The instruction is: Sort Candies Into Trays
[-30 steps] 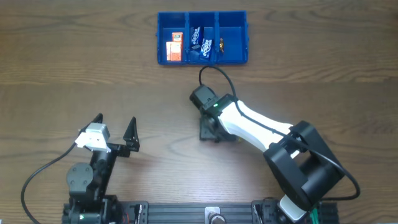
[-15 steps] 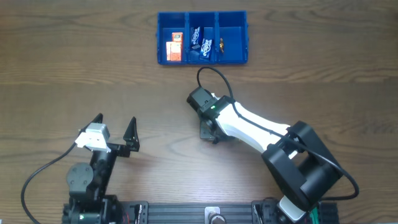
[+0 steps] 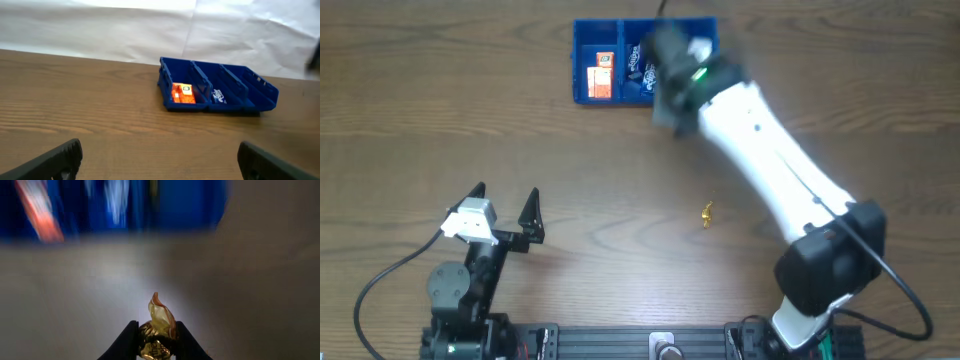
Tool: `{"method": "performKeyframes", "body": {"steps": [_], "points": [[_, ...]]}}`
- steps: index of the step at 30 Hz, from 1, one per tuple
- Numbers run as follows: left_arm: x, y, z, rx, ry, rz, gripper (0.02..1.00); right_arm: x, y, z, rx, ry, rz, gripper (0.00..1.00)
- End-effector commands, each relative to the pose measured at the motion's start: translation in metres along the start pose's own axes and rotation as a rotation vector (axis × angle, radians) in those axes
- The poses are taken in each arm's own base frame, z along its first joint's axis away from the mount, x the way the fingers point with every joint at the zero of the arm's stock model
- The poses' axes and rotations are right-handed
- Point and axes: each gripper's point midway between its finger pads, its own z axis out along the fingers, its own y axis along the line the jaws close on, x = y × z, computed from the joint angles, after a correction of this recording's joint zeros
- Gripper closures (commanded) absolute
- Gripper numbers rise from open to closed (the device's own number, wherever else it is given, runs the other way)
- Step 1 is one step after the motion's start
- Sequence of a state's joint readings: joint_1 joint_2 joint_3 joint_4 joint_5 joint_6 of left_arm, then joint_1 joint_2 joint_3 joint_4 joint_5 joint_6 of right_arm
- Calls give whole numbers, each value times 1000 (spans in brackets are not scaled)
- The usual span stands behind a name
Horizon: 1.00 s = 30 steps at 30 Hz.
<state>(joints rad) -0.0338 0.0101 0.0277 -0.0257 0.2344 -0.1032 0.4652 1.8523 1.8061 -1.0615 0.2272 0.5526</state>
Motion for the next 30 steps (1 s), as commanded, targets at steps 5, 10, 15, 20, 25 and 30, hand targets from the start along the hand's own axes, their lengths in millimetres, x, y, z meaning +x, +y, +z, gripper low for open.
{"method": "performKeyframes", "body": {"steps": [5,10,15,20,25,30], "points": [[16,1,1,7,45,2,20,-93,-24,86,83,-82,-71,842],[16,1,1,7,45,2,20,-85,-22,116,95,-52,-77,748],[16,1,1,7,45,2,20,-103,-18,75,62,-131,-68,303],[16,1,1,7,45,2,20,-59,-19,5,20,-159,-123,277],[16,1,1,7,45,2,20,120,-52,15,45,172,-116,268],[16,1,1,7,45,2,20,238,-71,60,34,444,-64,264]]}}
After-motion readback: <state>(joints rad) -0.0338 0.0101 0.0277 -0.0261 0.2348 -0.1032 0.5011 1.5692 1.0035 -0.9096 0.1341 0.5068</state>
